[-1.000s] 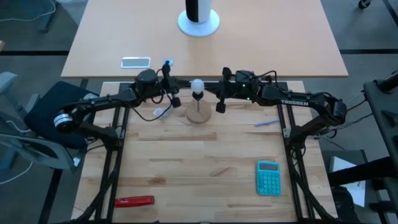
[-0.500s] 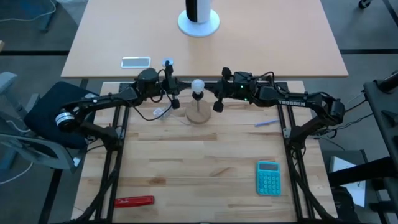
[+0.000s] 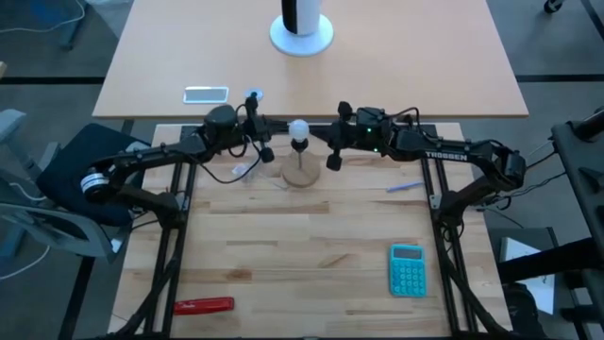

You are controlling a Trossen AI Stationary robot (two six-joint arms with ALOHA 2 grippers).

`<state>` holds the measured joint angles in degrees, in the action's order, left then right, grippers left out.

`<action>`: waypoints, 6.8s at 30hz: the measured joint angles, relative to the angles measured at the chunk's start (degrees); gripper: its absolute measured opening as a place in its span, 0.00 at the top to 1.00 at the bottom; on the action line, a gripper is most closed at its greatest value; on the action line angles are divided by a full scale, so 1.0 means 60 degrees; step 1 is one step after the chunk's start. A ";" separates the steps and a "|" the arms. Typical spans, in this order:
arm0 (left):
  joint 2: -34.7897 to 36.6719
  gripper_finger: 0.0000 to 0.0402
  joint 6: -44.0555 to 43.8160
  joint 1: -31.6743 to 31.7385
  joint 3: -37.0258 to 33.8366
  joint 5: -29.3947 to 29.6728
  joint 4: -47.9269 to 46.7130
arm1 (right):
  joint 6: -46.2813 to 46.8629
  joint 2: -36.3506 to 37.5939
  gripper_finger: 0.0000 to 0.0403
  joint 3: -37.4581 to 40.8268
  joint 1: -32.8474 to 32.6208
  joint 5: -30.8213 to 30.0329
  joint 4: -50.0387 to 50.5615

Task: Screw lightbulb
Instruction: Remove the light bulb from the bulb socket

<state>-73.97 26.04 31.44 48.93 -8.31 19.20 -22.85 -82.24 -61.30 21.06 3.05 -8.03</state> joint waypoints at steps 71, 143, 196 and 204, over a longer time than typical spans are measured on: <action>-0.0324 1.00 -0.0393 -0.0277 0.0004 -0.0534 0.0223 | 0.0110 -0.0199 1.00 0.0000 -0.0142 -0.0583 -0.0775; -0.0721 1.00 -0.0277 -0.0364 0.0003 -0.0001 0.0951 | -0.0179 0.0073 1.00 0.0004 -0.0321 -0.0682 0.0454; -0.0463 1.00 -0.0726 -0.0379 0.0004 0.0438 0.0891 | -0.0234 -0.0073 1.00 0.0004 -0.0219 -0.0718 -0.0059; -0.0459 1.00 -0.0928 -0.0378 0.0004 -0.0952 0.0863 | -0.0237 -0.0073 1.00 0.0011 -0.0140 -0.0926 0.0048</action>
<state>-76.73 20.47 29.17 48.95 -14.03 24.37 -24.27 -82.67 -61.23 20.22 -2.50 -7.74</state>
